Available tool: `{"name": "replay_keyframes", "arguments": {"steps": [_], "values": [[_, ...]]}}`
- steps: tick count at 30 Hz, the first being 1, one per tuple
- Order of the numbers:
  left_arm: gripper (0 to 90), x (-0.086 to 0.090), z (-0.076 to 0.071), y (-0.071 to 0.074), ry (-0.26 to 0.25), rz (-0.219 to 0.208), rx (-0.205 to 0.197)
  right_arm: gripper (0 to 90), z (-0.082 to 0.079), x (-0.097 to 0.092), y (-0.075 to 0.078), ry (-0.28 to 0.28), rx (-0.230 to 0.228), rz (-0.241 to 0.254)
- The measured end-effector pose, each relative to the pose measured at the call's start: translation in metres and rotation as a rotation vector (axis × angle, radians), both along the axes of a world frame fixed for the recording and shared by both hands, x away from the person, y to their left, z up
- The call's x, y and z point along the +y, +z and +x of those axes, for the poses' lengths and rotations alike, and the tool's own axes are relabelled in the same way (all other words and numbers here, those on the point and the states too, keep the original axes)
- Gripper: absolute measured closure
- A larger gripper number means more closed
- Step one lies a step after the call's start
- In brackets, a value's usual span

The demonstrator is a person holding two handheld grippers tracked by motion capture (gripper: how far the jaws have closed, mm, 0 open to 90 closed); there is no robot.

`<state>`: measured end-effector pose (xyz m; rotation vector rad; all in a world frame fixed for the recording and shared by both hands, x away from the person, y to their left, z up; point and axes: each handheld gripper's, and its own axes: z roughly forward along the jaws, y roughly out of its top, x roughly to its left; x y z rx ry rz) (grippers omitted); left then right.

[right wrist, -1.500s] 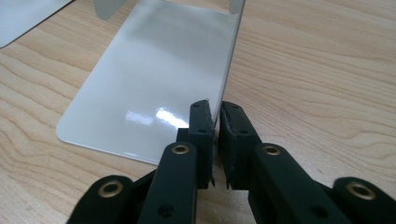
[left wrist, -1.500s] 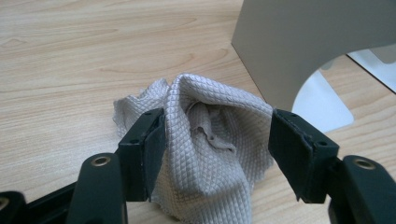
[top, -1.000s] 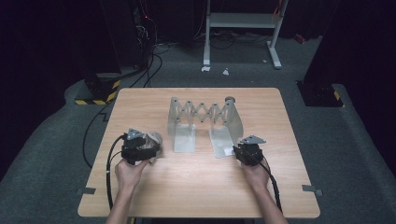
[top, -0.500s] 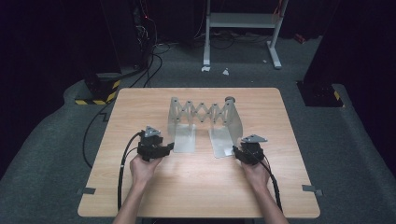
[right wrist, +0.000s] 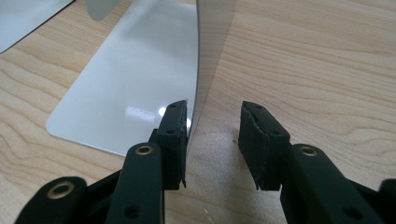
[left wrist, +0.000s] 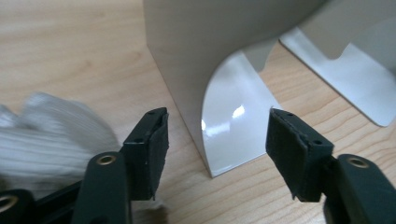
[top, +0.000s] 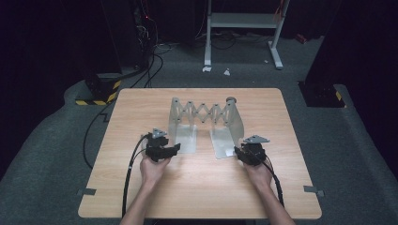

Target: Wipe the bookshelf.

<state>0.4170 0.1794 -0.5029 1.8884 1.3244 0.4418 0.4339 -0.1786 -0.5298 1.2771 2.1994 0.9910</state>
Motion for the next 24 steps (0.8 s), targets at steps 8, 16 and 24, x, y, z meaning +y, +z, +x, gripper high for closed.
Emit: {"name": "replay_keyframes", "arguments": {"steps": [8,16,24], "values": [[47.5,-0.007,0.011,-0.002,0.062,0.050,-0.005,77.9,-0.003,0.003,0.001,-0.018,0.015,0.007],[66.7,0.000,0.018,-0.004,0.089,-0.010,0.011,85.6,0.002,0.004,0.005,-0.021,0.028,0.031],[80.8,-0.002,0.019,-0.007,0.088,-0.008,0.024,87.3,0.001,0.002,0.005,-0.042,0.027,0.044]]}}
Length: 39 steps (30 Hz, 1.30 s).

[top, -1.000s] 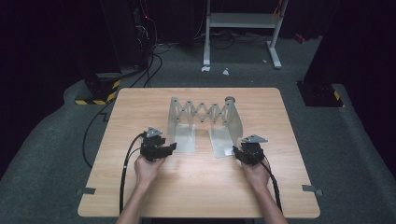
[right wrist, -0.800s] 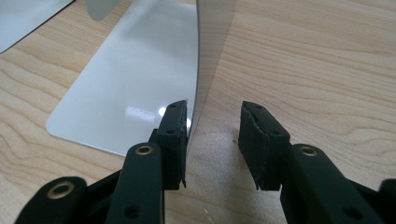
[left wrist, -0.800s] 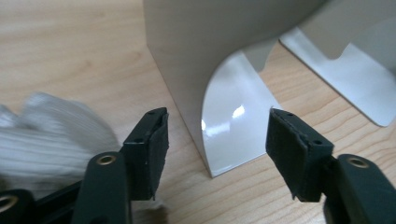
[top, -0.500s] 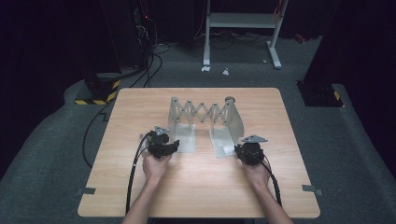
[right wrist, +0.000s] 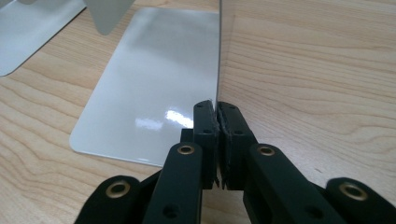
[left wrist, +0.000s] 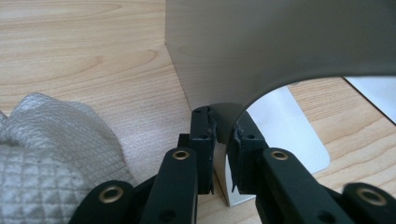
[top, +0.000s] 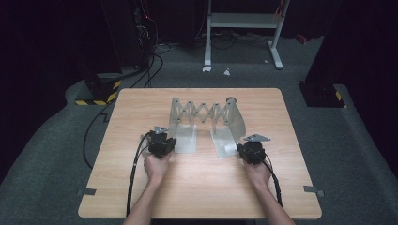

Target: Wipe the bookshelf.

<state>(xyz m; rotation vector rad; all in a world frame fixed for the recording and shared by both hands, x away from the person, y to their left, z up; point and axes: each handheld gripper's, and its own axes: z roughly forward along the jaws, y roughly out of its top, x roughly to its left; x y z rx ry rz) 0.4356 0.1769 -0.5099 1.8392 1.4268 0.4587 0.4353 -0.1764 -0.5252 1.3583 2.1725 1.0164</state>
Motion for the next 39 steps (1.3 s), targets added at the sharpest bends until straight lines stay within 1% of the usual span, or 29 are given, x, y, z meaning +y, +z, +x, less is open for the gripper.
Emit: {"name": "replay_keyframes", "arguments": {"steps": [2,4,7,8,10,13,16,17,20,22,23,25,27,30,32,34,36,38,39], "values": [[81.3,0.000,-0.001,0.001,-0.007,0.004,0.004,88.4,0.000,-0.002,0.000,-0.020,-0.002,0.000],[81.8,-0.001,-0.003,0.002,-0.019,0.014,0.011,89.1,0.000,-0.004,0.000,-0.043,0.003,0.011],[81.9,-0.002,-0.008,0.002,-0.031,0.017,0.014,89.4,-0.001,-0.004,0.000,-0.057,-0.001,-0.006],[81.9,-0.003,-0.010,0.002,-0.031,0.016,0.013,89.7,-0.001,-0.005,0.001,-0.064,0.003,-0.004],[82.0,-0.004,-0.013,0.002,-0.029,0.015,0.015,89.8,0.000,-0.006,0.001,-0.067,0.000,-0.008],[81.9,-0.007,-0.019,0.003,-0.030,0.019,0.012,89.8,0.003,-0.006,0.002,-0.071,0.008,-0.009],[81.8,-0.010,-0.030,0.002,-0.033,0.028,0.001,89.7,0.008,-0.002,0.001,-0.086,0.012,0.007],[81.8,-0.011,-0.032,0.002,-0.033,0.029,0.001,89.5,0.011,0.000,0.001,-0.086,0.013,0.016],[81.8,-0.012,-0.037,0.002,-0.035,0.033,0.007,89.1,0.014,0.001,0.001,-0.075,0.012,0.007],[82.0,-0.013,-0.038,0.002,-0.024,0.023,0.010,87.7,0.015,0.000,0.001,-0.066,0.027,0.008],[82.1,-0.013,-0.038,0.003,-0.021,0.023,0.019,84.4,0.015,-0.001,0.001,-0.062,0.025,-0.011],[82.2,-0.014,-0.038,0.004,-0.019,0.023,0.026,77.7,0.015,-0.002,0.000,-0.061,0.016,-0.021],[82.1,-0.013,-0.039,0.003,-0.016,0.015,0.021,72.1,0.012,-0.003,-0.001,-0.058,0.010,-0.016],[82.0,-0.013,-0.039,0.002,-0.016,0.013,0.019,63.8,0.003,-0.007,0.000,-0.051,-0.009,-0.019],[81.8,-0.012,-0.039,0.003,-0.018,0.010,0.023,60.2,-0.002,-0.014,0.003,-0.051,-0.008,0.011],[81.9,-0.012,-0.039,0.005,-0.027,0.019,0.037,59.0,-0.007,-0.021,0.006,-0.062,-0.003,0.049],[81.7,-0.014,-0.040,0.005,-0.033,0.024,0.037,60.7,-0.015,-0.023,0.012,-0.048,-0.021,0.059],[81.4,-0.015,-0.043,0.004,-0.041,0.025,0.031,71.2,-0.023,-0.018,0.019,-0.006,-0.063,0.051],[81.2,-0.016,-0.043,0.004,-0.044,0.021,0.029,74.0,-0.026,-0.015,0.022,0.011,-0.081,0.051]]}}
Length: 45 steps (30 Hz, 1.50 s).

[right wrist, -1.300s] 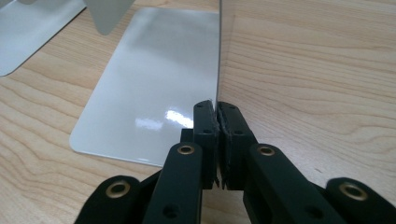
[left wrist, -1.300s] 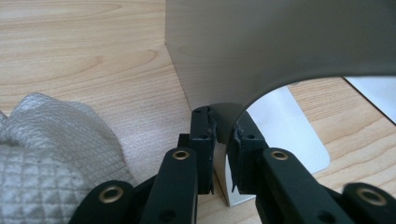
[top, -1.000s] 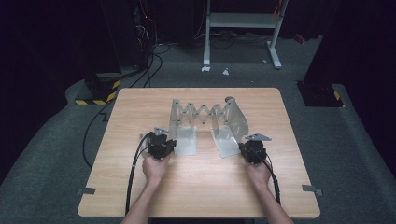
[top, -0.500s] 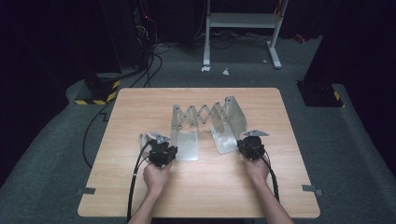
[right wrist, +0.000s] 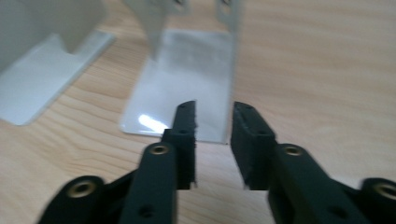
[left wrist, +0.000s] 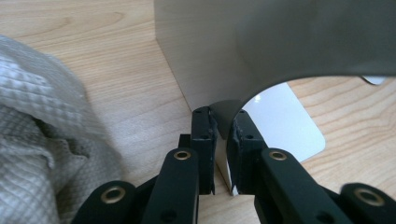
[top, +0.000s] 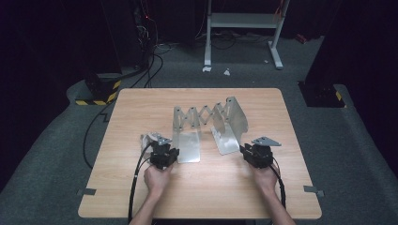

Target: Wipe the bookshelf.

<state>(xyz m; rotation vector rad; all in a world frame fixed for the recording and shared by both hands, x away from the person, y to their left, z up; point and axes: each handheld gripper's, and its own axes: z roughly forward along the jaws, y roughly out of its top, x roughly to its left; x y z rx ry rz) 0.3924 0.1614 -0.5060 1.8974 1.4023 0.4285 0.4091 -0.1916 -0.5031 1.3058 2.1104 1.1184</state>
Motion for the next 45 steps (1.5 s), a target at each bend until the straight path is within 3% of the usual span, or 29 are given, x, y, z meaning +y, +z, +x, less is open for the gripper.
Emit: {"name": "replay_keyframes", "arguments": {"steps": [2,4,8,10,13,17,18,20,22,24,26,31,33,36,40,43,45], "values": [[80.2,0.000,0.000,0.000,-0.002,-0.020,0.005,74.1,-0.005,0.009,0.006,0.047,-0.043,0.005],[77.8,0.000,-0.001,0.000,-0.010,-0.034,-0.007,71.5,-0.003,0.016,0.008,0.077,-0.055,0.036],[66.3,-0.001,0.005,-0.001,-0.039,-0.038,0.009,69.0,0.012,0.031,0.005,0.102,0.016,0.041],[58.7,-0.002,0.005,-0.001,-0.051,-0.054,0.018,66.4,0.021,0.037,0.006,0.109,0.054,-0.006],[50.1,-0.002,0.005,0.000,-0.066,-0.065,0.023,63.4,0.031,0.045,0.013,0.120,0.082,-0.017],[44.3,0.008,0.009,0.006,-0.068,-0.029,0.070,61.3,0.046,0.056,0.024,0.106,0.096,-0.083],[43.0,0.010,0.005,0.009,-0.067,-0.030,0.057,61.5,0.046,0.058,0.028,0.105,0.094,-0.096],[43.0,0.015,-0.002,0.012,-0.082,-0.044,0.034,62.0,0.044,0.061,0.033,0.111,0.087,-0.086],[42.0,0.017,-0.003,0.012,-0.088,-0.022,0.027,63.8,0.043,0.068,0.035,0.118,0.066,-0.105],[39.6,0.020,0.001,0.014,-0.102,-0.005,0.048,64.9,0.046,0.073,0.033,0.128,0.081,-0.095],[39.0,0.022,-0.001,0.018,-0.104,0.025,0.038,66.9,0.048,0.077,0.032,0.122,0.077,-0.093],[36.8,0.035,-0.005,0.027,-0.100,0.010,0.020,75.0,0.054,0.084,0.030,0.092,0.054,-0.063],[36.3,0.038,-0.007,0.028,-0.091,0.014,0.012,78.1,0.059,0.086,0.025,0.094,0.070,-0.045],[35.8,0.042,-0.008,0.029,-0.083,0.026,0.009,81.5,0.064,0.092,0.015,0.096,0.091,-0.083],[36.2,0.046,-0.002,0.029,-0.050,-0.003,0.015,85.6,0.061,0.091,0.014,0.078,0.065,-0.114],[36.5,0.046,0.008,0.028,-0.028,0.040,0.030,88.0,0.059,0.085,0.013,0.078,0.059,-0.119],[37.3,0.048,0.016,0.029,-0.013,0.013,0.041,89.2,0.058,0.080,0.012,0.079,0.054,-0.115]]}}
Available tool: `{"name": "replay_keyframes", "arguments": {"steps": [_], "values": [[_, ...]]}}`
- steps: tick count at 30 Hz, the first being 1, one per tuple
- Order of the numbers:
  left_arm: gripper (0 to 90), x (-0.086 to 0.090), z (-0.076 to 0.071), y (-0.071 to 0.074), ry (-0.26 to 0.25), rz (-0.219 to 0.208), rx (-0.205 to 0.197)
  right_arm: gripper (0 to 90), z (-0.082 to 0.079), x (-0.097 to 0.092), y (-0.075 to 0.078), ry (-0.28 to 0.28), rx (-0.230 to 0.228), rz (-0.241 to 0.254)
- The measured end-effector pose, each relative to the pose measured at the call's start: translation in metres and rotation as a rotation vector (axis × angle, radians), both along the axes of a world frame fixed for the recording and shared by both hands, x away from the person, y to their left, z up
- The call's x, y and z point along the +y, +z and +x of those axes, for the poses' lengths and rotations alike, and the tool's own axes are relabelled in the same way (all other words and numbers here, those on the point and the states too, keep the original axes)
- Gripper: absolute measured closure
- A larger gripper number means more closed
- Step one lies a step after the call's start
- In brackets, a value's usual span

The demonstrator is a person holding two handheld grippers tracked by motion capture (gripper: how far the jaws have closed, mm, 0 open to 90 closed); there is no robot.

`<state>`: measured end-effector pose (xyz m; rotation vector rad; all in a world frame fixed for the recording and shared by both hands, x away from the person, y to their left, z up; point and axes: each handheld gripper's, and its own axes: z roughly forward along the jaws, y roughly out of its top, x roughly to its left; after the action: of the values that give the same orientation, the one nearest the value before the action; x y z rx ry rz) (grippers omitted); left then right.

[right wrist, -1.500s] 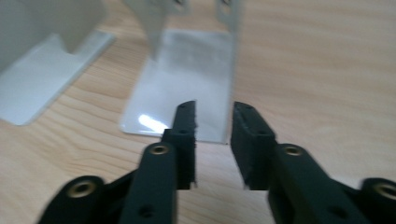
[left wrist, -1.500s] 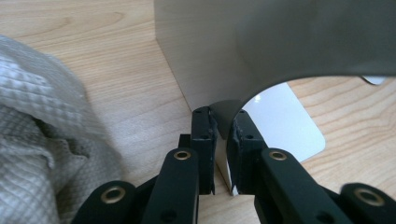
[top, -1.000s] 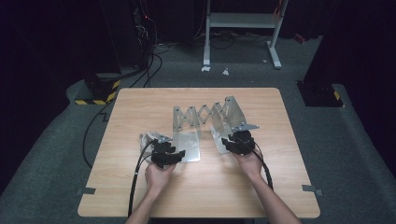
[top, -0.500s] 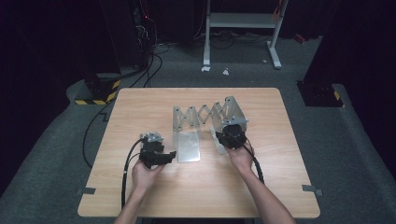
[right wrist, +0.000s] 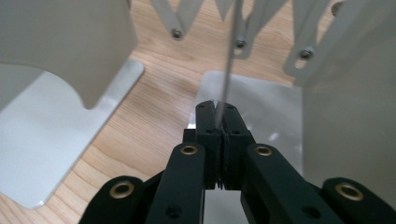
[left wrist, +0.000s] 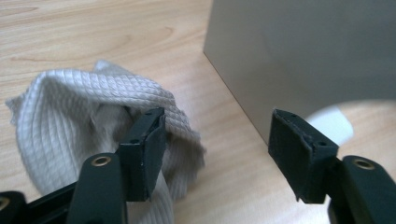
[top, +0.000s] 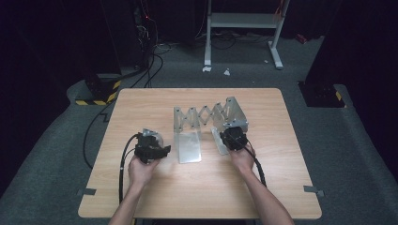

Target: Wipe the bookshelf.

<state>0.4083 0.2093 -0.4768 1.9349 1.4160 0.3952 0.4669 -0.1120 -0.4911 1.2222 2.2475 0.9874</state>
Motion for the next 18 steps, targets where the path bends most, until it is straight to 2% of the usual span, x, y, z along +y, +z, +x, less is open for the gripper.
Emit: {"name": "replay_keyframes", "arguments": {"steps": [1,4,9,11,14,15,18], "values": [[37.3,0.000,0.004,0.002,0.004,0.001,0.014,89.7,0.000,-0.003,-0.001,0.001,-0.003,-0.004],[36.9,0.001,0.011,0.009,0.009,0.010,0.009,90.0,-0.002,-0.007,0.000,0.013,-0.006,-0.005],[37.1,0.006,0.034,0.020,0.011,-0.013,0.026,90.0,-0.005,-0.009,0.000,0.046,-0.014,-0.002],[37.1,0.005,0.041,0.022,0.009,0.017,0.026,90.0,-0.008,-0.011,-0.002,0.059,-0.018,0.000],[36.8,0.004,0.052,0.025,0.013,0.019,0.025,90.0,-0.011,-0.016,-0.003,0.072,-0.018,0.019],[36.9,0.004,0.055,0.026,0.022,0.022,0.013,90.0,-0.012,-0.017,-0.002,0.079,-0.021,0.017],[37.0,0.004,0.062,0.026,0.030,0.019,0.022,89.8,-0.016,-0.018,0.000,0.098,-0.023,0.002]]}}
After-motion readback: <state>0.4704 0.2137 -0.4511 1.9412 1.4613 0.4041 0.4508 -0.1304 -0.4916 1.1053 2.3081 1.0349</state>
